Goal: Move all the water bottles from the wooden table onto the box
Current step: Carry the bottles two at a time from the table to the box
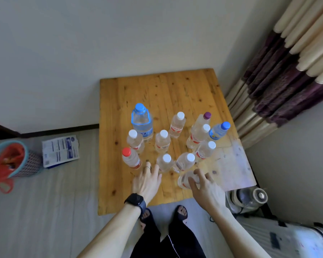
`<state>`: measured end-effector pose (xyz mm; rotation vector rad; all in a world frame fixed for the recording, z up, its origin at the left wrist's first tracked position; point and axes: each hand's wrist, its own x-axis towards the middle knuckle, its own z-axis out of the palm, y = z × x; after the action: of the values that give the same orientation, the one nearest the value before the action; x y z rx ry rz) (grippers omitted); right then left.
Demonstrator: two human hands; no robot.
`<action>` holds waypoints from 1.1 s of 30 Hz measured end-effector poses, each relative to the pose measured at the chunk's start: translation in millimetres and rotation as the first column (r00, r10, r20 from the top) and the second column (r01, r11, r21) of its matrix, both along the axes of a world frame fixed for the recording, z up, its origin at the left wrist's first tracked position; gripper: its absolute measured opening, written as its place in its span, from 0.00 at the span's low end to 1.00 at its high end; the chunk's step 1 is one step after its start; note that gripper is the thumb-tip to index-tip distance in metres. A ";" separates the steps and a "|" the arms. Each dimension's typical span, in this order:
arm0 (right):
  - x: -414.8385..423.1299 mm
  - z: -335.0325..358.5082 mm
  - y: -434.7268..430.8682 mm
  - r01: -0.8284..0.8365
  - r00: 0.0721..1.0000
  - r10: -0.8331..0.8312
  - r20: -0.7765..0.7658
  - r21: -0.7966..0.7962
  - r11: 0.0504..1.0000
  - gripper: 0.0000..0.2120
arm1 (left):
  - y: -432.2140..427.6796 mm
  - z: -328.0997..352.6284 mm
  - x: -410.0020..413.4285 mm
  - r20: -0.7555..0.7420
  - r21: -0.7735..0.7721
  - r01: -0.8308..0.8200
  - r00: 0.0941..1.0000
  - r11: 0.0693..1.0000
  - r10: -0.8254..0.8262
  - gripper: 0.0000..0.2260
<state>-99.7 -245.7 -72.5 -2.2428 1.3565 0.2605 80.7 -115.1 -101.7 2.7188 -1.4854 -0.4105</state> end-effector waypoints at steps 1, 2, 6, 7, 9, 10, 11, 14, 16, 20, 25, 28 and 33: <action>0.8 -4.1 -0.4 -0.020 1.000 0.020 0.001 -0.013 1.000 0.14 | 0.1 -2.2 0.3 0.033 -0.006 0.005 0.999 1.000 -0.005 0.14; 1.1 -7.8 -1.7 -0.036 0.999 0.036 -0.002 -0.025 0.999 0.16 | -1.4 -2.0 1.2 0.066 -0.010 0.008 0.998 1.000 -0.007 0.14; 1.5 -15.8 -14.7 -0.082 0.996 0.082 -0.024 -0.038 0.996 0.21 | -1.8 5.2 0.1 0.178 0.059 0.018 0.984 0.998 -0.028 0.16; 2.3 -16.0 -18.2 -0.092 0.996 0.091 -0.024 -0.031 0.995 0.21 | -1.7 9.4 1.0 0.164 0.081 0.001 0.986 0.997 -0.014 0.18; 4.3 -15.4 -22.3 -0.122 0.992 0.122 -0.024 -0.003 0.992 0.19 | 1.3 12.9 3.6 0.137 0.078 -0.009 0.991 0.997 -0.002 0.20; 4.9 -16.0 -23.8 -0.137 0.990 0.137 -0.018 0.005 0.991 0.19 | 4.0 14.0 3.3 0.133 0.078 -0.014 0.991 0.997 0.003 0.21; 5.5 -17.2 -25.3 -0.142 0.990 0.142 -0.007 0.008 0.990 0.18 | 4.8 15.5 3.4 0.128 0.072 -0.019 0.992 0.997 0.009 0.21; 7.5 -16.6 -28.9 -0.106 0.994 0.105 0.033 0.015 0.994 0.16 | 1.5 16.8 7.3 0.146 0.025 -0.005 0.989 1.000 0.001 0.18; 6.9 -15.0 -28.5 -0.066 0.996 0.064 0.063 0.039 0.997 0.15 | 0.2 15.2 7.7 0.172 0.024 0.012 0.985 1.000 -0.016 0.20; -0.4 -12.1 -24.1 0.007 0.998 -0.012 0.061 0.086 0.996 0.15 | -6.0 12.1 9.5 0.172 0.027 0.071 0.982 0.997 -0.074 0.20; -34.0 -11.2 -4.2 0.229 0.966 -0.247 0.080 0.188 0.955 0.13 | -1.1 10.2 17.0 0.115 0.036 0.113 0.987 0.993 -0.116 0.19; -63.2 -7.4 22.5 0.414 0.885 -0.446 0.135 0.210 0.886 0.12 | 7.1 12.2 25.6 0.099 0.041 0.182 0.978 0.983 -0.185 0.20; -106.0 18.3 73.5 0.603 0.756 -0.627 0.191 0.172 0.779 0.12 | 7.4 23.5 28.9 -0.080 -0.007 0.337 0.938 0.941 -0.337 0.16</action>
<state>-205.7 -172.2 -54.2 -1.5578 1.8045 -0.1711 109.6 -107.7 -78.2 2.4163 -1.9332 -0.5243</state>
